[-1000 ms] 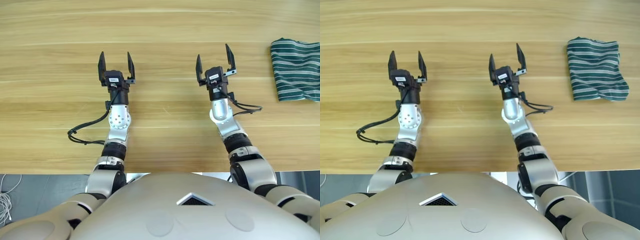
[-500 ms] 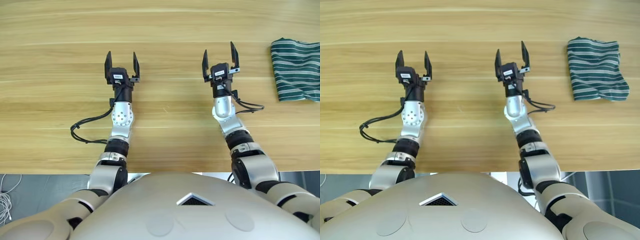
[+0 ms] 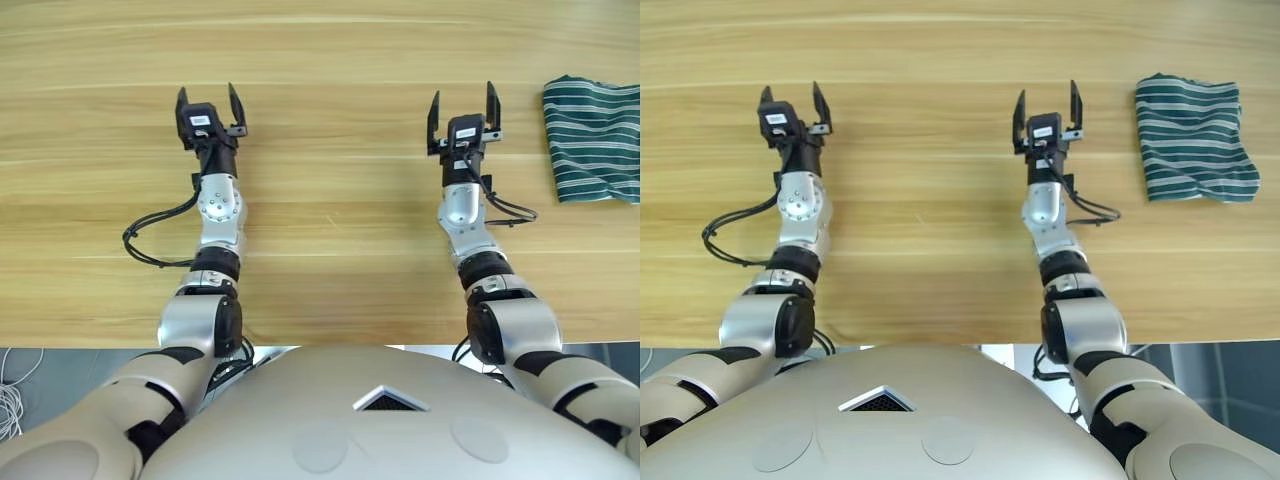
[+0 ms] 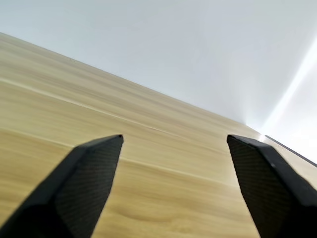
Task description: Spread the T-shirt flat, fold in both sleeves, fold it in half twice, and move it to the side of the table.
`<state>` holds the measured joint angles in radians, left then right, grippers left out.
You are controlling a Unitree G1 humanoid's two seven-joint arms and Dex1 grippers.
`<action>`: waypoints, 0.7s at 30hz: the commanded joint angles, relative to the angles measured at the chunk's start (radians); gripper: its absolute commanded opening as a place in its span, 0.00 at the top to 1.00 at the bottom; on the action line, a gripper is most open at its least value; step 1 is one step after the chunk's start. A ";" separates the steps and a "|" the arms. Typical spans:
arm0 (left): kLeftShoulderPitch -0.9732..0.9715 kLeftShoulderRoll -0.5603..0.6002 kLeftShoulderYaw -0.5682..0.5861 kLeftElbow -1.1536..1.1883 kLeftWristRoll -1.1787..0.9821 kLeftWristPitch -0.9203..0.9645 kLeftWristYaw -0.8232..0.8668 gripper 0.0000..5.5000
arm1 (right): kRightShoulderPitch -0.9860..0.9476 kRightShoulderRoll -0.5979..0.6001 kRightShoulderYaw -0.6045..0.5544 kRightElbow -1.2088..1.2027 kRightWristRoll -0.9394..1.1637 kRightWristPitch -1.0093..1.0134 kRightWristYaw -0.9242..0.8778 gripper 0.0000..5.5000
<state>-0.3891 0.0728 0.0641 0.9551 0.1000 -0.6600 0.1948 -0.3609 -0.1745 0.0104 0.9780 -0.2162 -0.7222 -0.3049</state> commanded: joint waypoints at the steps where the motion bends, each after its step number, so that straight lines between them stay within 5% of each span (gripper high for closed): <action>1: -0.022 0.027 0.000 0.058 0.033 0.061 0.060 0.27 | -0.031 0.003 0.010 0.035 0.010 0.012 0.060 0.29; 11: -0.087 0.061 0.035 0.158 0.018 0.164 0.147 0.27 | -0.092 0.017 -0.010 0.109 0.041 0.023 0.103 0.29; 21: -0.086 0.011 0.157 0.178 -0.217 0.083 -0.182 0.27 | -0.147 0.053 -0.029 0.174 0.100 0.071 0.248 0.29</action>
<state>-0.4755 0.0969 0.2042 1.1296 -0.0858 -0.5875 0.0546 -0.4798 -0.1282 -0.0140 1.1392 -0.1353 -0.6649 -0.0822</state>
